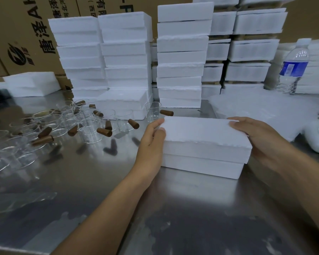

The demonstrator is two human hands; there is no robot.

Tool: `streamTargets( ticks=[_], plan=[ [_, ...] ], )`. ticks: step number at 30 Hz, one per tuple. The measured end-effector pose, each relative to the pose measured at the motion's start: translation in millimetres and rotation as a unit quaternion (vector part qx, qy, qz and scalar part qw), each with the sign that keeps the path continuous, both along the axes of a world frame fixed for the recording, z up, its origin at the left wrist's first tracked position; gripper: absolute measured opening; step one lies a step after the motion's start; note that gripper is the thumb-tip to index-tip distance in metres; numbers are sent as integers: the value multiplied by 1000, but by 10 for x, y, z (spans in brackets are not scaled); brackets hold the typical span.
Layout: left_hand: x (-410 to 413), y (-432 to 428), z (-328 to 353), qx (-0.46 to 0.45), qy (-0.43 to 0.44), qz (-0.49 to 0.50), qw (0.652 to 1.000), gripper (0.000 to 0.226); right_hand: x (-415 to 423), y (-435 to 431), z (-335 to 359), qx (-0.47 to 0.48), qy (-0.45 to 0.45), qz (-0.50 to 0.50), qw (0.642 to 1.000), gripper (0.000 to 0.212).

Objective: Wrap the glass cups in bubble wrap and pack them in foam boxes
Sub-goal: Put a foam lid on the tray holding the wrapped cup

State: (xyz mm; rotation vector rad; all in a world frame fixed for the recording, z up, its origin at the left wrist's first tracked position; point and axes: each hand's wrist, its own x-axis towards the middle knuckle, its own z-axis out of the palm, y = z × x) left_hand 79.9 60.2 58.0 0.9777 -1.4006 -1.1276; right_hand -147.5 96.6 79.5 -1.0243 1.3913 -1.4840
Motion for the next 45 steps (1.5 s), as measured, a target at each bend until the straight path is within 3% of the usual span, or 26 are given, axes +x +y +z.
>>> streamTargets(
  ticks=[2, 6, 10, 14, 16, 18, 20, 22, 24, 29, 33, 36, 39, 42, 45],
  plan=[
    [-4, -13, 20, 5, 2, 9, 1000, 30, 1, -6, 5, 1, 5, -3, 1000, 25],
    [-10, 22, 52, 6, 10, 13, 1000, 33, -9, -25, 25, 7, 11, 3, 1000, 14],
    [2, 86, 20, 3, 27, 7, 1000, 36, 25, 5, 70, -16, 67, -20, 997, 12],
    [-11, 124, 25, -14, 20, 5, 1000, 47, 156, 157, 237, -192, 162, -82, 964, 21],
    [-18, 128, 33, -22, 10, 17, 1000, 39, 256, 272, 329, -295, 226, -74, 925, 18],
    [-28, 113, 29, -36, -5, 42, 998, 29, 383, 374, 332, -342, 348, -35, 872, 20],
    [-33, 89, 44, -48, -7, 68, 997, 22, 518, 416, 272, -327, 532, 3, 781, 34],
    [-20, 36, 68, -63, 13, 91, 994, 14, 611, 371, 167, -291, 698, -3, 654, 47],
    [22, -17, 113, -75, 37, 113, 990, 9, 626, 317, 113, -269, 744, -14, 612, 52],
    [150, -358, 335, -140, -24, 122, 982, 19, 526, 243, 94, -259, 730, -44, 631, 54],
    [156, -892, 441, -192, -214, 119, 950, 12, 462, 170, 42, -221, 720, -77, 654, 57],
    [99, -1262, 389, -166, -396, 84, 899, 27, 412, 106, -37, -201, 718, -111, 657, 56],
    [-18, -1409, 326, -201, -542, 78, 813, 33, 375, 67, -112, -162, 720, -155, 657, 57],
    [-76, -1494, 305, -258, -585, 103, 762, 33, 325, 32, -142, -112, 708, -196, 669, 61],
    [-35, -1581, 346, -256, -618, 108, 736, 25, 285, 3, -159, -89, 702, -216, 673, 63]
  ],
)
